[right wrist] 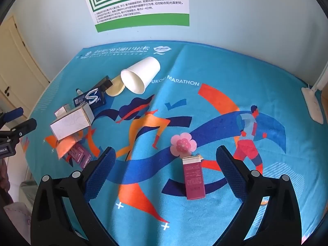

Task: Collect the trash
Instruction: 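Move the left tool toward the white gold-trimmed box while the right tool approaches the maroon box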

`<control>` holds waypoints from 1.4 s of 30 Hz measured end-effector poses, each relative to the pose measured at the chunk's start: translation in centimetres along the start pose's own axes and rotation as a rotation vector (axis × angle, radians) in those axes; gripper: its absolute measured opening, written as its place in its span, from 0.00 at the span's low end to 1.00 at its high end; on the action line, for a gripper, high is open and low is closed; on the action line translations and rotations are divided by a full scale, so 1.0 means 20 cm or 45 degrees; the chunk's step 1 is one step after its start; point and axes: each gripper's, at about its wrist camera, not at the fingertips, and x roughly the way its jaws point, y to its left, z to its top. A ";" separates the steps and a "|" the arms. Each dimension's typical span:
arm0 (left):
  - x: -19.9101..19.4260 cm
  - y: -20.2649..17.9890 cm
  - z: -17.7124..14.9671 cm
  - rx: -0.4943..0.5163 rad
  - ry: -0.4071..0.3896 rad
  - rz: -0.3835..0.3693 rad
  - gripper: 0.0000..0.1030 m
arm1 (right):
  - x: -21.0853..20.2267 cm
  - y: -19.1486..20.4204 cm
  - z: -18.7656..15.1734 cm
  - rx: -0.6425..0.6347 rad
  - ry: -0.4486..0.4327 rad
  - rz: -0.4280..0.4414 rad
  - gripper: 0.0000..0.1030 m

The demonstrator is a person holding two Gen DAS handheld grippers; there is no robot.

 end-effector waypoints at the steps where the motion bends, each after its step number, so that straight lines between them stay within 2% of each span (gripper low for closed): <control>1: 0.00 0.00 0.00 0.000 -0.001 0.001 0.94 | 0.00 0.00 -0.01 0.001 -0.002 0.003 0.94; 42: 0.01 -0.04 0.01 0.033 0.011 0.017 0.94 | 0.02 -0.03 -0.03 0.012 0.021 0.001 0.94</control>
